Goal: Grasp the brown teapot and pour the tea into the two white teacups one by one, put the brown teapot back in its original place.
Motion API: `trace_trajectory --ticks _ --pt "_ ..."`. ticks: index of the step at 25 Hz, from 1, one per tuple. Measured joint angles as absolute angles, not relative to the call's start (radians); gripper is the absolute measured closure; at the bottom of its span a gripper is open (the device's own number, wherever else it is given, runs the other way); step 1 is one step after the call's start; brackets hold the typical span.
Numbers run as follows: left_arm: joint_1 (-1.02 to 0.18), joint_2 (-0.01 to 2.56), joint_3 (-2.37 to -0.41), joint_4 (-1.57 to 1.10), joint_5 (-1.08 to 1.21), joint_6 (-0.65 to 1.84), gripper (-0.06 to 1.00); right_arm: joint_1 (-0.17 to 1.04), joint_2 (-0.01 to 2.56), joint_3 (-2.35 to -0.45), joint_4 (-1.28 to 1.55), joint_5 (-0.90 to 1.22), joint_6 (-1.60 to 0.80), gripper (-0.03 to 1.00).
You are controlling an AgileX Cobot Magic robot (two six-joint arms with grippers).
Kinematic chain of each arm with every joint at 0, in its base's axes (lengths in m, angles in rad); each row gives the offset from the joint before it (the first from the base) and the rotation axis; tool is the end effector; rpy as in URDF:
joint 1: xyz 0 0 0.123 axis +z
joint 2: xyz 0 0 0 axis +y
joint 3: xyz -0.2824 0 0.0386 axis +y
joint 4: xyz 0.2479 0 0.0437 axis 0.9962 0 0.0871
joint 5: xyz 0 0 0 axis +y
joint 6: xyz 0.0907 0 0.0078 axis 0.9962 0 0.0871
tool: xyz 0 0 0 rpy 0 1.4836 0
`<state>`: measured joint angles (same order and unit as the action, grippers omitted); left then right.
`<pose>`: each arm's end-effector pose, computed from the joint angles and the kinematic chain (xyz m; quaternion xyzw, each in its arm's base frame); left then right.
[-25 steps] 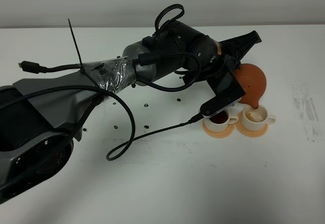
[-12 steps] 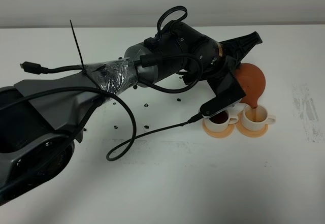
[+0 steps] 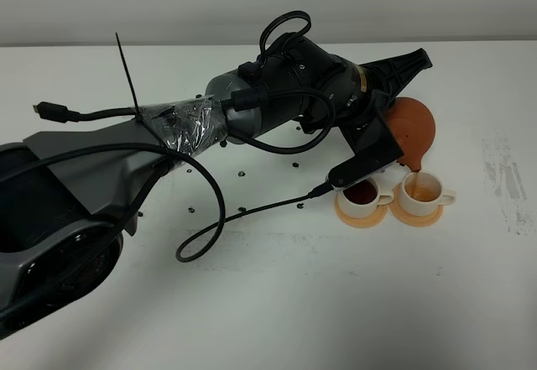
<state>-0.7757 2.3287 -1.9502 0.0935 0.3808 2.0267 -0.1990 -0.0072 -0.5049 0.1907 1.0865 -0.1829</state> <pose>0.3876 -0.3758 0.1939 0.8922 0.1208 0.2820 0.3316 -0.0052 0.0166 0.2776 0.0014 0.8529 -0.0041 0.5220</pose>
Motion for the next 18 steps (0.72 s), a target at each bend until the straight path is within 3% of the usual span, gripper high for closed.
trace_trajectory --ticks 18 --pt "-0.789 2.329 -1.950 0.150 0.379 2.026 0.82 -0.199 -0.007 -0.505 0.191 1.087 -0.183 0.54"
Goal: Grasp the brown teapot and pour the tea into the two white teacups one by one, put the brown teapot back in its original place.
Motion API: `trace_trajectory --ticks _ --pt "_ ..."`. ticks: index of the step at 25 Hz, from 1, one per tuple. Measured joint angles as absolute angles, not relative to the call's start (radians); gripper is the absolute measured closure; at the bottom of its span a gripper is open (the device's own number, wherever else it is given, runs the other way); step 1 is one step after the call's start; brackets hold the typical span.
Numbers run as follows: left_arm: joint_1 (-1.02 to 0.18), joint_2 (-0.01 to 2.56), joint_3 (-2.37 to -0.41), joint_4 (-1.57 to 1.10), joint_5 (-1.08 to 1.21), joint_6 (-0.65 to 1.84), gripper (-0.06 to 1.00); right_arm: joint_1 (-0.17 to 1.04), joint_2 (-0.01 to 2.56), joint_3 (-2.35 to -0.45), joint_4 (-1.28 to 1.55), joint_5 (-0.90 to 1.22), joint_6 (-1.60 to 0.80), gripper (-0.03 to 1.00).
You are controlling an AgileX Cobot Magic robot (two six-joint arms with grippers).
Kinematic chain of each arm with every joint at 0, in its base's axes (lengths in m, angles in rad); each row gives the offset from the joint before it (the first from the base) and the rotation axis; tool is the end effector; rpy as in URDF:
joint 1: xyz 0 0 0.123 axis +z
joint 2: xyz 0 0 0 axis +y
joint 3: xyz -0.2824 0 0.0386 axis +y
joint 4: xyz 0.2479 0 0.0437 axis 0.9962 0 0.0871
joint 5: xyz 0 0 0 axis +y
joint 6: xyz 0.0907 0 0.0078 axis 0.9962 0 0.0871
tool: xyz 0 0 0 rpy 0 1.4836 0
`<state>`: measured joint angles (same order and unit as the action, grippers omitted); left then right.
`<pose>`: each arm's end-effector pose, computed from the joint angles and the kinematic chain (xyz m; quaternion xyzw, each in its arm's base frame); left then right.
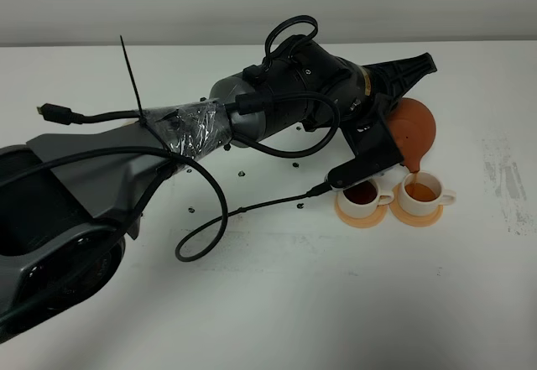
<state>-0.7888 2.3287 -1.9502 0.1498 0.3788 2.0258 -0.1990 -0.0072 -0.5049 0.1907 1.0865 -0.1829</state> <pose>0.3841 -0.3796 0.1943 0.8940 0.0963 0.2966 0.3217 -0.0052 0.0166 0.2776 0.0014 0.8529 -0.0041 0.5220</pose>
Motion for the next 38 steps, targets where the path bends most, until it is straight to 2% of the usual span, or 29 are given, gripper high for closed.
trace_trajectory --ticks 38 --pt "-0.835 2.329 -1.948 0.289 0.329 2.024 0.82 -0.199 -0.007 -0.505 0.191 1.087 -0.183 0.54"
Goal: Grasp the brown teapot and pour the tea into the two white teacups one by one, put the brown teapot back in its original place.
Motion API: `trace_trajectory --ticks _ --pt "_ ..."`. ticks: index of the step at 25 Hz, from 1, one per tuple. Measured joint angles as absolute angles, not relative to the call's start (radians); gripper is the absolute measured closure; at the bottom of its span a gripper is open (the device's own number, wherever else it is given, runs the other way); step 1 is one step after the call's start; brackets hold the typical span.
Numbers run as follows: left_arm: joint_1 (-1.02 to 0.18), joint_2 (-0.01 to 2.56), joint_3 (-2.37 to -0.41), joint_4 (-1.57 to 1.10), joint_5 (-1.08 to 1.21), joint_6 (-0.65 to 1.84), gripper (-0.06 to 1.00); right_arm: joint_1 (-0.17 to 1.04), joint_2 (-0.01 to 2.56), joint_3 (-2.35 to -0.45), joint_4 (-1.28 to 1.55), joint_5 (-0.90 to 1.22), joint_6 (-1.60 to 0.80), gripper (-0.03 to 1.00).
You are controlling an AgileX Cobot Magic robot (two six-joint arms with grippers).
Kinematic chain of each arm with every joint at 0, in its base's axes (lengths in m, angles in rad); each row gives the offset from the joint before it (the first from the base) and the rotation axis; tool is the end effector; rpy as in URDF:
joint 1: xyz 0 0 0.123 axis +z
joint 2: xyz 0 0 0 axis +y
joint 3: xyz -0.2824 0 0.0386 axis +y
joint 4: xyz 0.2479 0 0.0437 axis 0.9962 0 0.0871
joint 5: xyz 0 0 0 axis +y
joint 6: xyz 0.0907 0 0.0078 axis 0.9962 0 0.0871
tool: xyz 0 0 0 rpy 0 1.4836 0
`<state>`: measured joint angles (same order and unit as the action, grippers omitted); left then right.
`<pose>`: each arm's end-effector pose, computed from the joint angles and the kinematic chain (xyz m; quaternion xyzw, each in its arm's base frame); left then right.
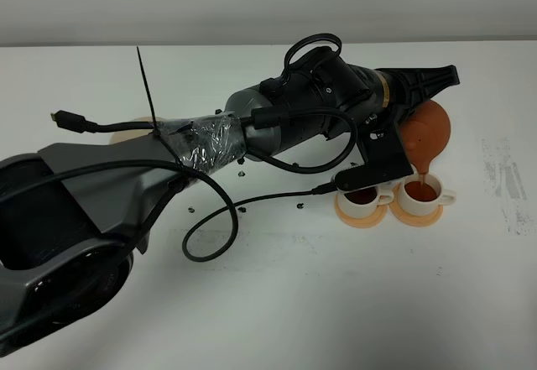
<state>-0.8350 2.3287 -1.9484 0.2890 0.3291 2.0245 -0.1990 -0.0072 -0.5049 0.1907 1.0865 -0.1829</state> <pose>0.3706 -0.3967 0.1981 0.8856 0.0248 0.3391 0.3163 -0.0052 0.0166 0.2776 0.0014 0.8529 -0.0041 0.5220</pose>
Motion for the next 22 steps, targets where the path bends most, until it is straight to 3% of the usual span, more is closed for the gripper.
trace_trajectory --ticks 22 --pt "-0.856 2.338 -1.945 0.371 0.305 2.008 0.82 -0.199 -0.007 -0.505 0.191 1.087 -0.183 0.54"
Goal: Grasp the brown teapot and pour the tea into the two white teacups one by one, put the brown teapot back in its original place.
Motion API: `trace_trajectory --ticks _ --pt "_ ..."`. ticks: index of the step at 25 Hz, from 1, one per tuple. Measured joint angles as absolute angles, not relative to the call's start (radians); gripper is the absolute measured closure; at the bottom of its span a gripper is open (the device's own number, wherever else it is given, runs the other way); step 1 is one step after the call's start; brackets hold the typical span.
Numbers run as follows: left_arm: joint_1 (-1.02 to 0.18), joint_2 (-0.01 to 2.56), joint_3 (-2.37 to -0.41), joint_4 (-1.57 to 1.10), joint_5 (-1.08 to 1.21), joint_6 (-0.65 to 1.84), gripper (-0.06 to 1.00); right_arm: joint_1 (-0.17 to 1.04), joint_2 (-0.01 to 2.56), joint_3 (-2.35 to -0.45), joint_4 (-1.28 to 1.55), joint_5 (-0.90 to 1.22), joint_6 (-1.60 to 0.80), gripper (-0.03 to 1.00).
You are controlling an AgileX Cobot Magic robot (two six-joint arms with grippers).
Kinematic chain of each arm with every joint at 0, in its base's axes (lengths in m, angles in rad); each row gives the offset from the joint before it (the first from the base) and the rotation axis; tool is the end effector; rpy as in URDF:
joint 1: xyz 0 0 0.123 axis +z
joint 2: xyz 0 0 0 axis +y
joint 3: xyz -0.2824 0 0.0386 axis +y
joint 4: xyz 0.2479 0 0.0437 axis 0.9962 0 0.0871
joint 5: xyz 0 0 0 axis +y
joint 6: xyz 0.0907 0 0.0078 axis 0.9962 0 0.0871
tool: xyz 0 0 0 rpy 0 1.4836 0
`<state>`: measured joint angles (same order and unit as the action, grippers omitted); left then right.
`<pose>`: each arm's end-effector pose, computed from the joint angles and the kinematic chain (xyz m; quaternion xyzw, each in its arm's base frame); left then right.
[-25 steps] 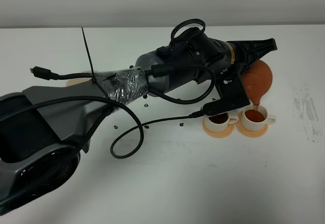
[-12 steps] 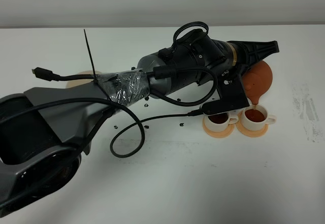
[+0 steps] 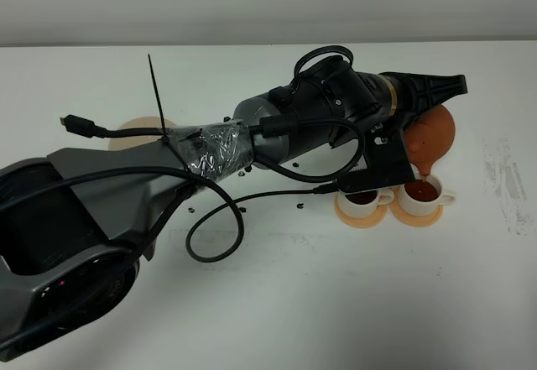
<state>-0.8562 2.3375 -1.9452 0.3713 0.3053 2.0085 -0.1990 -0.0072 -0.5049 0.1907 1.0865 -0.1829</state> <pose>0.3644 -0.4048 0.1947 0.8813 -0.0090 0.3568 0.3096 -0.0052 0.0166 0.2776 0.0014 0.8529 -0.0041 0.5220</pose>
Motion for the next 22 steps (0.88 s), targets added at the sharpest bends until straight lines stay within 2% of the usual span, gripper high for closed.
trace_trajectory --ticks 22 --pt "-0.879 2.338 -1.944 0.469 0.289 2.004 0.82 -0.199 -0.007 -0.505 0.191 1.087 -0.183 0.54"
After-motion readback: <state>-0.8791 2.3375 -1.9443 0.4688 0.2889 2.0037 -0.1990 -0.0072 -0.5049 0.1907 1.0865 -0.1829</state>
